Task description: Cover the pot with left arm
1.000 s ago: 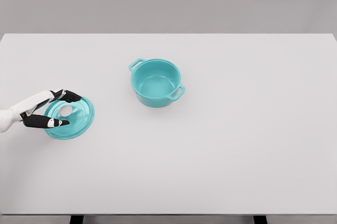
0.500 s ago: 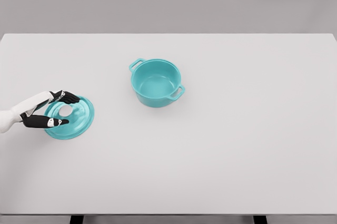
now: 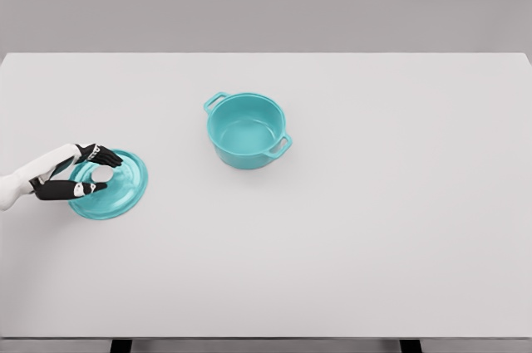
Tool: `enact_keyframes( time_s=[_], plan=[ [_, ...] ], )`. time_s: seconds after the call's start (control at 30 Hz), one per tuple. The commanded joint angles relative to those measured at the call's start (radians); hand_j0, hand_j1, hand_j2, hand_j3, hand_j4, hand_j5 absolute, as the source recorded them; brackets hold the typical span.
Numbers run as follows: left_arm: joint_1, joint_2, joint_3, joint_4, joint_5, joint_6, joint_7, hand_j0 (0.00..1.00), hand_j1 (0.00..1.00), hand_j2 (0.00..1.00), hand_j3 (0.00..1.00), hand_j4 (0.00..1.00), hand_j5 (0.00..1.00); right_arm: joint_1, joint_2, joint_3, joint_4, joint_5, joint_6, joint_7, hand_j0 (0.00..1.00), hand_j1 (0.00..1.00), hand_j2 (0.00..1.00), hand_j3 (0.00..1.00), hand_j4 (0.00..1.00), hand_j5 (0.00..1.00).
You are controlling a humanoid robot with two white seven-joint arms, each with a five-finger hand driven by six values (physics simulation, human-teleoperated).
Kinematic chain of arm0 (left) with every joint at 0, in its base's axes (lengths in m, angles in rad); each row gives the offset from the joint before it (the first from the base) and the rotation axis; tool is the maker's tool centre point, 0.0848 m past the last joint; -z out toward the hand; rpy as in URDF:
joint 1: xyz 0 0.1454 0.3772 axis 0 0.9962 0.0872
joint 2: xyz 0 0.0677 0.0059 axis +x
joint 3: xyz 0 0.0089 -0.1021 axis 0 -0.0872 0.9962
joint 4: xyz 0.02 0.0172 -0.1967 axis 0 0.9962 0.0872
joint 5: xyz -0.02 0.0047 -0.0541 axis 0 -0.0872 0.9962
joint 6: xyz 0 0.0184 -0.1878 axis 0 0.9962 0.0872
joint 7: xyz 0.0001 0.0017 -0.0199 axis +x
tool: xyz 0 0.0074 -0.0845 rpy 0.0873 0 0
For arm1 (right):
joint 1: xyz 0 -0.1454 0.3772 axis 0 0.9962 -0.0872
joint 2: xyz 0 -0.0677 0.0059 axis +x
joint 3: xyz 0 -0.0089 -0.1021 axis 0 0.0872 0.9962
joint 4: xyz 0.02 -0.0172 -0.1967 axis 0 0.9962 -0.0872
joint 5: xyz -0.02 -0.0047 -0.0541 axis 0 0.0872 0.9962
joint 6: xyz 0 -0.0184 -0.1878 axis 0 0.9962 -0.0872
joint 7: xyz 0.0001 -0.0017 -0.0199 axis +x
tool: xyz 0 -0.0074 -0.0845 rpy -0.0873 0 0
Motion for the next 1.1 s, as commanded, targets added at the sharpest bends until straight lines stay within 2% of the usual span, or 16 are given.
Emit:
enact_keyframes(
  time_s=[0.0, 0.53, 1.07],
  plan=[
    [0.000, 0.001, -0.011, 0.009, -0.036, -0.003, -0.005, 0.61, 0.61, 0.61, 0.61, 0.61, 0.61, 0.000, 0.000, 0.000, 0.000, 0.001, 0.000, 0.000, 1.00, 1.00, 1.00, 1.00, 1.00, 1.00],
    [0.000, -0.027, -0.015, 0.023, -0.062, -0.011, -0.009, 0.58, 0.58, 0.58, 0.58, 0.58, 0.58, 0.000, 0.000, 0.000, 0.000, 0.001, 0.000, 0.000, 1.00, 1.00, 1.00, 1.00, 1.00, 1.00],
    [-0.003, -0.028, 0.002, -0.097, -0.114, -0.009, -0.019, 0.53, 0.53, 0.53, 0.53, 0.53, 0.53, 0.000, 0.000, 0.000, 0.000, 0.001, 0.000, 0.000, 1.00, 1.00, 1.00, 1.00, 1.00, 1.00]
  ],
)
